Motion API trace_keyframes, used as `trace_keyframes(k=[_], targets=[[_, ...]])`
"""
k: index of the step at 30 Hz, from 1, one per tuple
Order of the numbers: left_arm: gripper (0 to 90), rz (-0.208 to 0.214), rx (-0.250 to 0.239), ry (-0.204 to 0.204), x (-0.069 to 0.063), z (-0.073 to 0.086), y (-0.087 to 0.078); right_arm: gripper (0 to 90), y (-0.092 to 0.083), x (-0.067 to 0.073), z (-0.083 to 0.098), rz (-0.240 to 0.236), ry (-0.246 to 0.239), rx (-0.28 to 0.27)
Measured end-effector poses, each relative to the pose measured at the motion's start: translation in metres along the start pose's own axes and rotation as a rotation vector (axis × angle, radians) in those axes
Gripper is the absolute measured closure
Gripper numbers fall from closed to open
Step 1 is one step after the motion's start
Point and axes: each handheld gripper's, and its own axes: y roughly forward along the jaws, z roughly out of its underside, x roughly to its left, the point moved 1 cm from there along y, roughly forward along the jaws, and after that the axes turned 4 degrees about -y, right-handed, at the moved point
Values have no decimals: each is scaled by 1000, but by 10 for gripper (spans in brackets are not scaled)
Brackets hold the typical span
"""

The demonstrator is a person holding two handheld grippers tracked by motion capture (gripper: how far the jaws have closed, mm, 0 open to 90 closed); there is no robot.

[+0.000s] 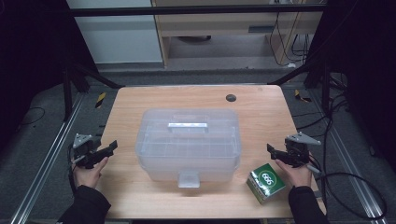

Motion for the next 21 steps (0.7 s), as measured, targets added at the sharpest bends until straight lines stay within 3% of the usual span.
trace_keyframes(k=[6, 15, 19, 21], targets=[[281, 23, -7, 70, -12, -3, -8, 213, -9, 6, -2, 5, -32, -22], [296, 54, -19, 124, -20, -7, -17, 215, -11, 13, -4, -13, -56, -23], [277, 63, -5, 171, -24, -11, -18, 217, -11, 17, -4, -26, -77, -14], [267, 64, -8, 215, -29, -15, -20, 216, -11, 17, -4, -26, -82, -14]])
